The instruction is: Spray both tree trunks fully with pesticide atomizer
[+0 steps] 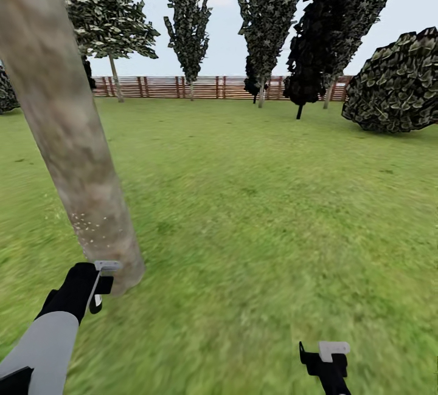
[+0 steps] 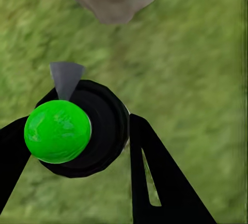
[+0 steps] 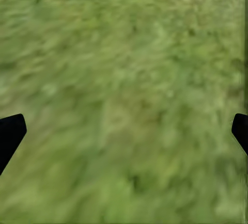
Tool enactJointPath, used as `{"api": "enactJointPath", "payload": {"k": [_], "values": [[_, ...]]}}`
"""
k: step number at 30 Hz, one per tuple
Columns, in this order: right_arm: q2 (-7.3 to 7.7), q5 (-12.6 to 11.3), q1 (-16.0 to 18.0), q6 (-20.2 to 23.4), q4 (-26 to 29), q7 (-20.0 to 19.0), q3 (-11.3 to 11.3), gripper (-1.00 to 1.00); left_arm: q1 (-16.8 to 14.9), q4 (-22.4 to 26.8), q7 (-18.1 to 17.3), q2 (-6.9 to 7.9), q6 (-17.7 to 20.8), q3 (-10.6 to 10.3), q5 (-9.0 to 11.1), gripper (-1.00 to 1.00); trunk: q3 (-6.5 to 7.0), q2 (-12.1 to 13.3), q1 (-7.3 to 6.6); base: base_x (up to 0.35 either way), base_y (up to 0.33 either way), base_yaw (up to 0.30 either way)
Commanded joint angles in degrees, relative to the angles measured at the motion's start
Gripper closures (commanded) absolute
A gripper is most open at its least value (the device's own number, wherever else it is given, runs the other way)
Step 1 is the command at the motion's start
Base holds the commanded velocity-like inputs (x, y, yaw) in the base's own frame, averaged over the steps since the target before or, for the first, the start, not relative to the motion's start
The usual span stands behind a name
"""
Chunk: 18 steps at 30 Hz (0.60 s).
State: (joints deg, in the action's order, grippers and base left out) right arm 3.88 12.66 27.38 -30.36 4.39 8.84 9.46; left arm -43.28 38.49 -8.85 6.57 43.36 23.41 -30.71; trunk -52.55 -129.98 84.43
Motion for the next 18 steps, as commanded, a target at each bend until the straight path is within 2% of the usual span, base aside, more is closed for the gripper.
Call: {"api": "enactJointPath", "payload": {"k": [1, 18], "values": [[0.01, 0.61, 0.04, -0.14, -0.04, 0.21, 0.38, -1.0, -0.05, 0.1, -0.56, -0.05, 0.17, 0.22, -0.63, 1.0, -0.06, -0.02, 0.0, 0.08, -0.271, 0.069], [-0.1, 0.62, 0.04, -0.1, -0.08, 0.21, 0.38, -1.0, -0.33, 0.12, -0.75, -0.1, 0.21, 0.73, -0.14, 1.0, -0.06, -0.02, 0.0, 0.076, -0.268, 0.263]]}}
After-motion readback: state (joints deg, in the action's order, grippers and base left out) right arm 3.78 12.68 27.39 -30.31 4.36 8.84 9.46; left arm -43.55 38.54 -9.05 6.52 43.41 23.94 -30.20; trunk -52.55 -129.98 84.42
